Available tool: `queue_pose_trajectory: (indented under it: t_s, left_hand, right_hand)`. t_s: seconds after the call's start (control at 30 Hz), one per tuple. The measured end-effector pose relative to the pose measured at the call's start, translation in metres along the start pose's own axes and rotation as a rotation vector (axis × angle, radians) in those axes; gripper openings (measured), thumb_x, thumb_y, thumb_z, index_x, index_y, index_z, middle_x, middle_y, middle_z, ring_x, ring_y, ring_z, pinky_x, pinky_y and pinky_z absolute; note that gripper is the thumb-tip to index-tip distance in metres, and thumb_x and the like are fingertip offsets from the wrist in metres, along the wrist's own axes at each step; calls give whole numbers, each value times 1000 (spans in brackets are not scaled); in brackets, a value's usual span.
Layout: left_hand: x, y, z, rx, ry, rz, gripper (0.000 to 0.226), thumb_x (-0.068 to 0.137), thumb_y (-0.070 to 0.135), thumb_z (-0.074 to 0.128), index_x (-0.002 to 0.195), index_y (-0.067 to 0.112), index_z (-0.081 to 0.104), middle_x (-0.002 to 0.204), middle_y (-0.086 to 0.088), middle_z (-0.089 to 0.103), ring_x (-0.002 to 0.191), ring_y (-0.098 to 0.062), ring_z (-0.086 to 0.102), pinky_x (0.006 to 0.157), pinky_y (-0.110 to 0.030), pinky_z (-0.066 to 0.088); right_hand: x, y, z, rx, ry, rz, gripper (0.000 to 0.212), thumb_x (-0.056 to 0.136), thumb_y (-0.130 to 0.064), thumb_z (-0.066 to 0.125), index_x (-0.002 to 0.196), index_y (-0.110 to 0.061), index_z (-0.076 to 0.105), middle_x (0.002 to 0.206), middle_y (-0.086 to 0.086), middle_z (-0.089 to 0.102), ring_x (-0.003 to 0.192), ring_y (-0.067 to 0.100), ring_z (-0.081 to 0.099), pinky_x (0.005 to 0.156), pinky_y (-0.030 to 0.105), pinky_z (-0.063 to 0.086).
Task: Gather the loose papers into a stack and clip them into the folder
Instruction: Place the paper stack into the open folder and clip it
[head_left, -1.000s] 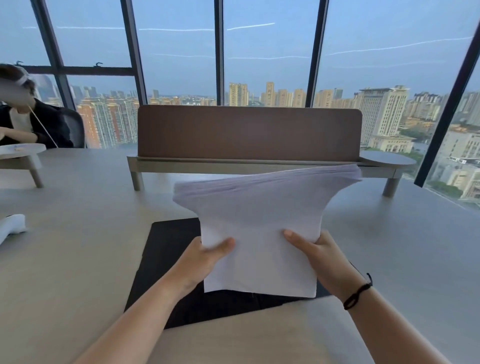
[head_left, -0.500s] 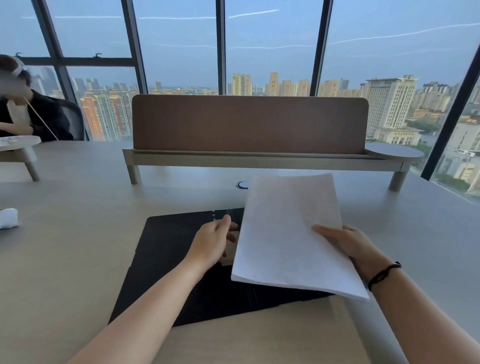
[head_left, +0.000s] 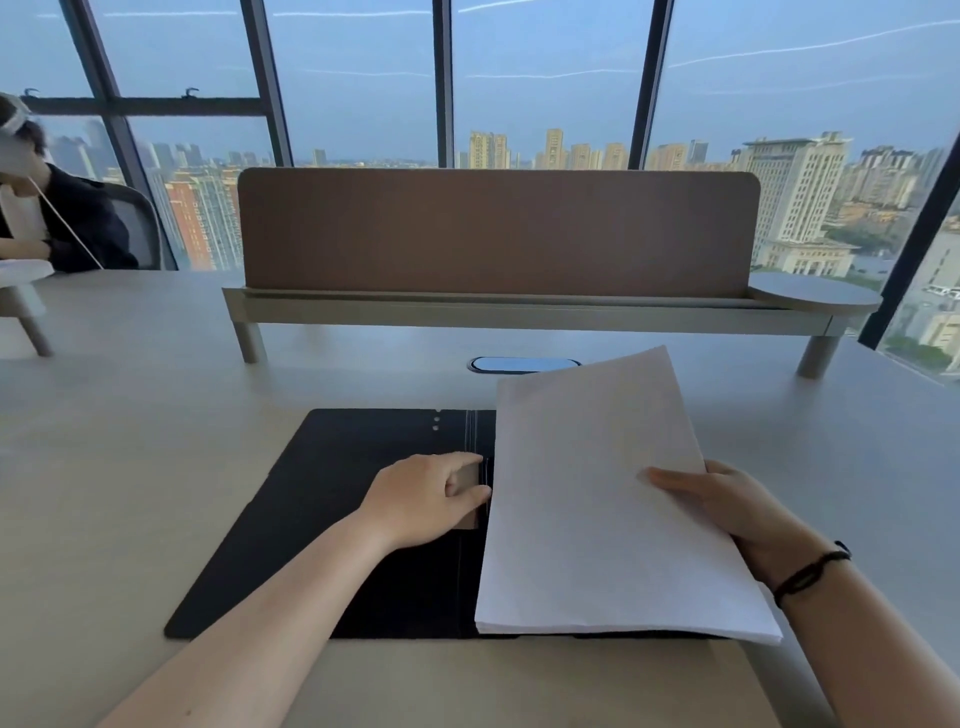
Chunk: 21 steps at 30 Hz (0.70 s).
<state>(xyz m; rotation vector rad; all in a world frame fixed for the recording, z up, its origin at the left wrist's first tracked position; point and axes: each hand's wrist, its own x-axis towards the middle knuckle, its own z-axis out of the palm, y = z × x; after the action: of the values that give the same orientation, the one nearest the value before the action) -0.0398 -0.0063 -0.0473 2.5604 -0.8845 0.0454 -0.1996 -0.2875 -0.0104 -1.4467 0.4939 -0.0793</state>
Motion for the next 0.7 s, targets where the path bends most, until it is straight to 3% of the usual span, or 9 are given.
queue_pose_trajectory:
  t_s: [0.1, 0.2, 0.37, 0.53, 0.7]
  left_hand:
    - [3, 7, 6, 94, 33, -30, 57, 92, 70, 41, 139, 41, 50, 99, 11, 71, 97, -11, 65, 75, -31, 43]
    - [4, 15, 13, 196, 104, -45, 57, 92, 71, 33, 136, 37, 48, 103, 9, 73, 99, -18, 67, 74, -33, 42]
    - [5, 20, 13, 234, 70, -53, 56, 94, 68, 30, 144, 44, 41, 124, 9, 69, 112, -22, 64, 79, -35, 42]
    - [3, 28, 11, 212, 76, -106, 56, 92, 70, 32, 137, 42, 48, 114, 6, 72, 105, -25, 67, 75, -34, 40]
    - [6, 37, 9, 205, 78, -175, 55, 86, 68, 44, 117, 23, 52, 88, 3, 66, 78, -24, 60, 69, -34, 42]
  right_hand:
    - [-1, -1, -2, 15, 28, -3, 20, 91, -10, 67, 105, 4, 71, 95, 22, 79, 68, 34, 76, 57, 40, 64]
    - [-2, -2, -2, 46, 41, -4, 17, 91, -8, 66, 102, 4, 71, 89, 20, 79, 64, 33, 76, 55, 40, 64]
    - [-3, -2, 1, 53, 33, -13, 14, 93, -6, 63, 98, 3, 71, 84, 19, 79, 61, 31, 76, 54, 39, 63]
    - [-3, -2, 2, 40, 55, -9, 15, 92, -7, 65, 101, 3, 71, 85, 18, 79, 62, 32, 76, 55, 40, 64]
    - [-5, -3, 4, 64, 49, 6, 17, 91, -8, 65, 103, 2, 71, 87, 19, 79, 63, 33, 76, 56, 41, 64]
